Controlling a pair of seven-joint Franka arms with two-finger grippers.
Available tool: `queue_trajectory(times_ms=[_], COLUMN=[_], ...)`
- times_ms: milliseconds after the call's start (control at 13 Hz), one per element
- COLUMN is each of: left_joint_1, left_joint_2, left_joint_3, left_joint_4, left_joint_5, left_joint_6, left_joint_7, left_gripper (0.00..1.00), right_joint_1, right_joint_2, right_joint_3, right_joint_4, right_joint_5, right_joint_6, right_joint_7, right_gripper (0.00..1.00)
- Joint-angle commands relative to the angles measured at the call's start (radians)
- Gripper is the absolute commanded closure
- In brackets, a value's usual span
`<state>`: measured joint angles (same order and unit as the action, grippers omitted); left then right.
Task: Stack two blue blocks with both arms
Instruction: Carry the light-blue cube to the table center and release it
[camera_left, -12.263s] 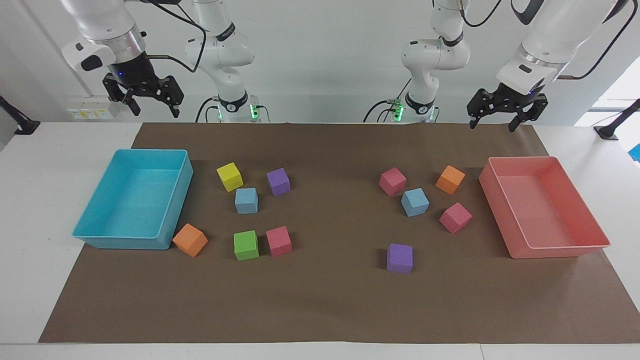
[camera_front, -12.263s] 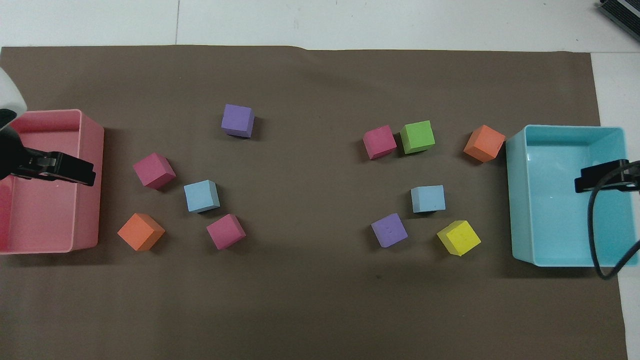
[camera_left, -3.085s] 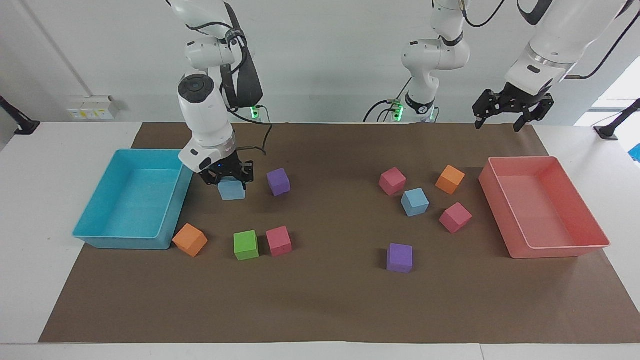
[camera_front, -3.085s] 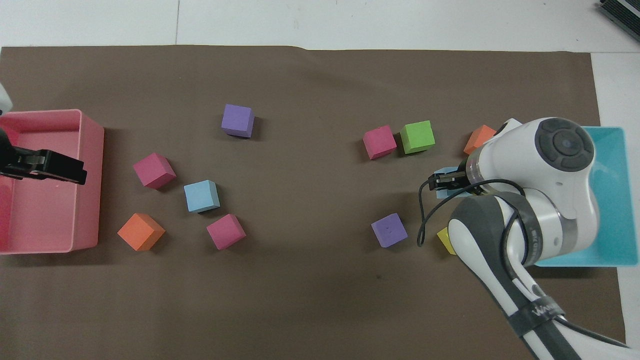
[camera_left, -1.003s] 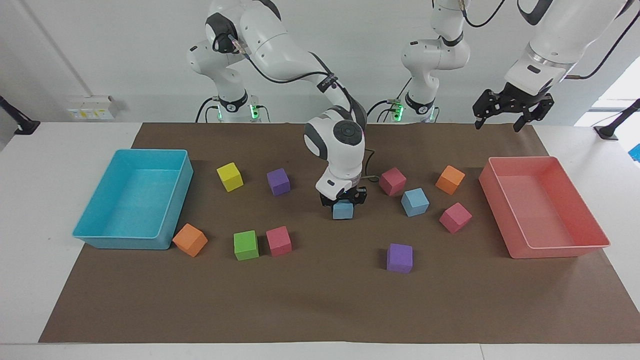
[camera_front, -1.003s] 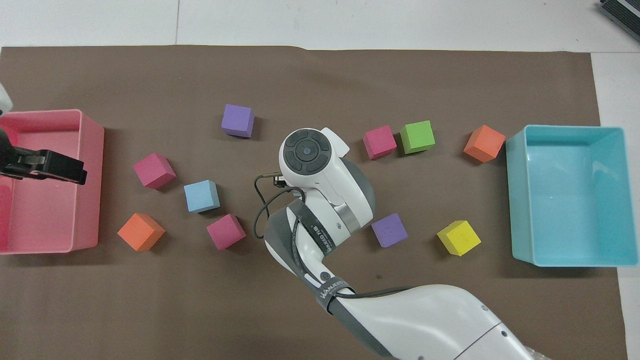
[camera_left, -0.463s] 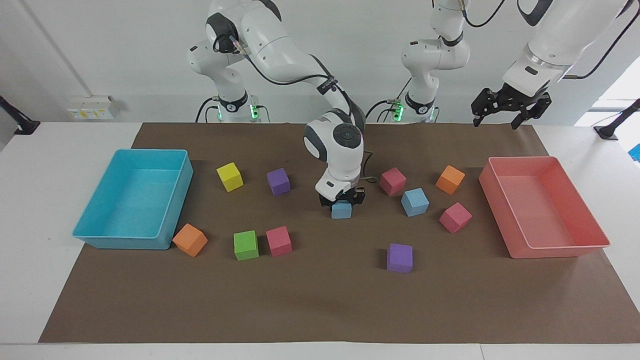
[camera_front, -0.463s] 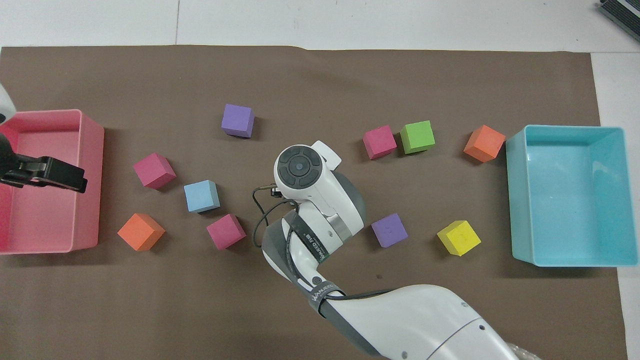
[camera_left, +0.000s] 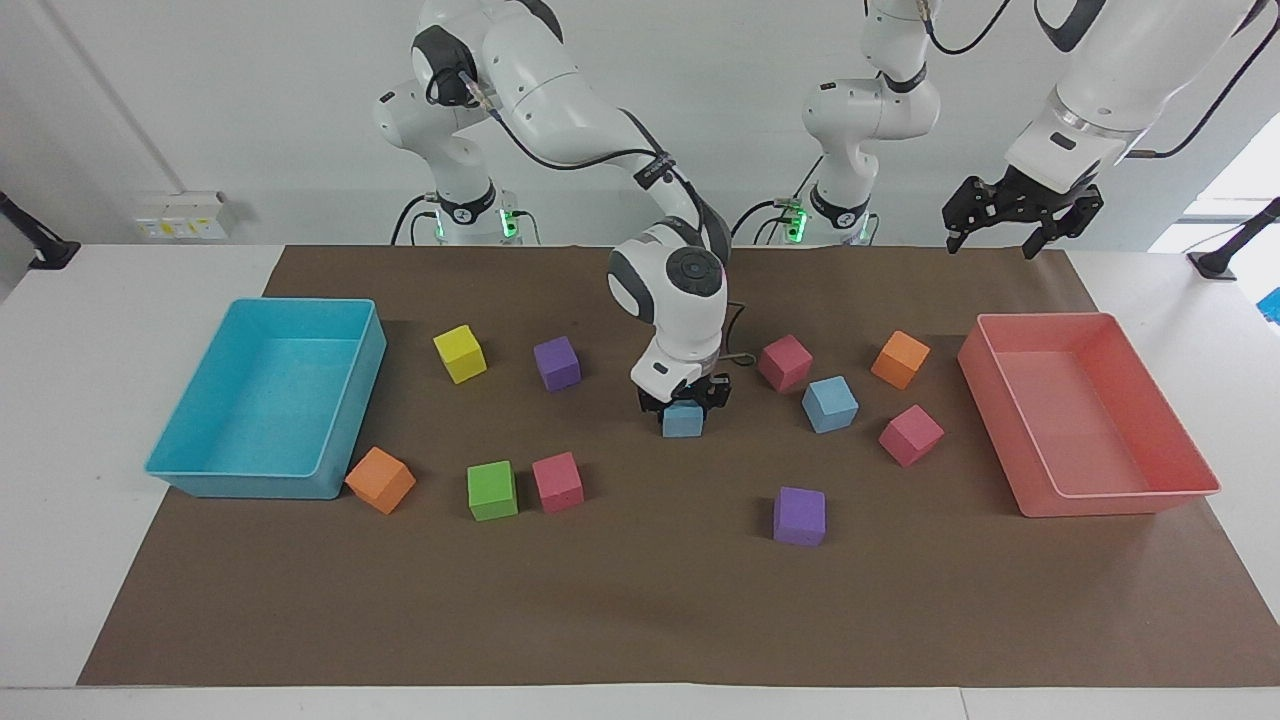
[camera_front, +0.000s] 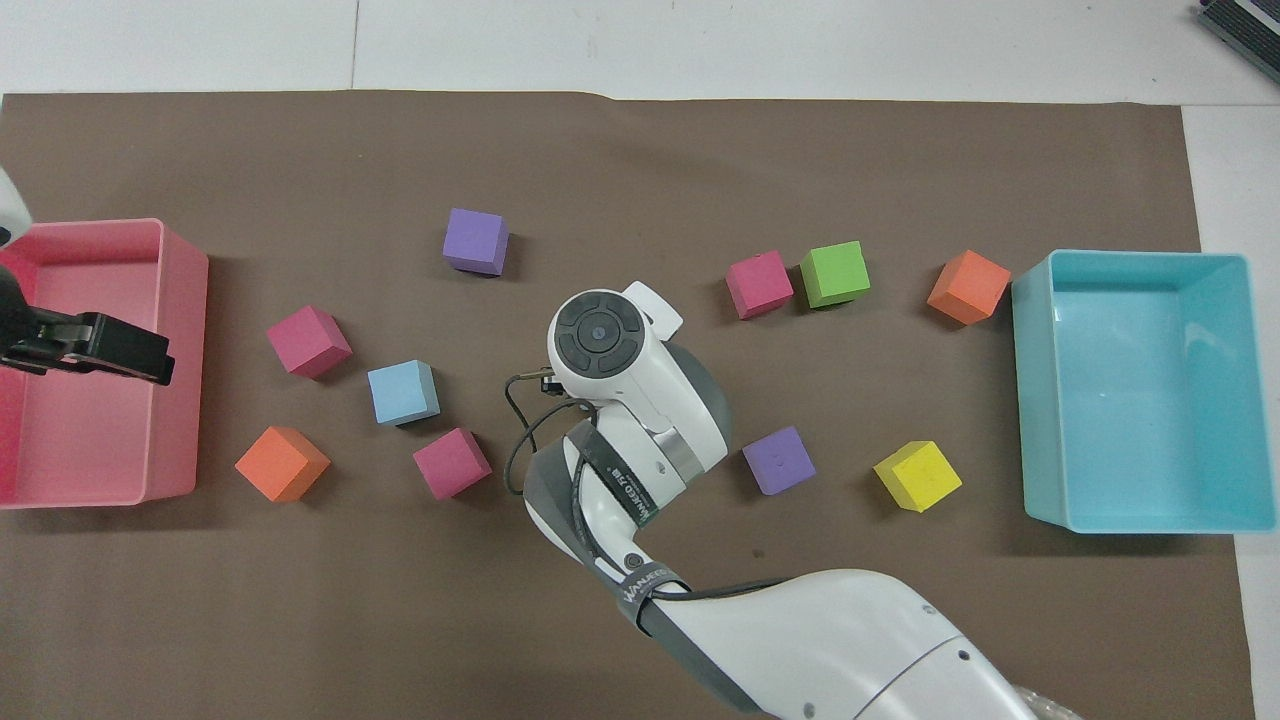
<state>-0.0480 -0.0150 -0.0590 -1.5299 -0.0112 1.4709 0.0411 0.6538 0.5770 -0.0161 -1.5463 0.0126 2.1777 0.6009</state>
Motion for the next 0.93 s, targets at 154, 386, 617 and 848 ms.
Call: queue_trajectory(times_ms=[154, 386, 617, 848], left_joint_1=[-0.003, -0.004, -0.024, -0.044], left_joint_2=[-0.033, -0.034, -0.043, -0.056], left_joint_3=[-0.008, -0.016, -0.018, -0.019], left_joint_4=[-0.073, -0.107, -0.201, -0.320], left_joint_5=[-0.010, -0.010, -0.010, -0.010], left_joint_6=[0.072, 0.098, 0.182, 0.305], left_joint_7=[-0.007, -0.045, -0.058, -0.127], left_gripper=[0.00, 0.00, 0.00, 0.00], right_joint_1=[-0.017, -0.072, -0.121, -0.180], right_joint_2=[-0.101, -0.140, -0.180, -0.183], right_joint_3=[-0.002, 0.001, 0.005, 0.005], right_joint_4=[-0.034, -0.038, -0.049, -0.058], right_joint_5=[-0.005, 0.015, 0.155, 0.366], right_joint_6=[-0.025, -0.036, -0.047, -0.027], right_joint_7=[-0.018, -0.074, -0.147, -0.332], right_gripper=[0.00, 0.00, 0.00, 0.00])
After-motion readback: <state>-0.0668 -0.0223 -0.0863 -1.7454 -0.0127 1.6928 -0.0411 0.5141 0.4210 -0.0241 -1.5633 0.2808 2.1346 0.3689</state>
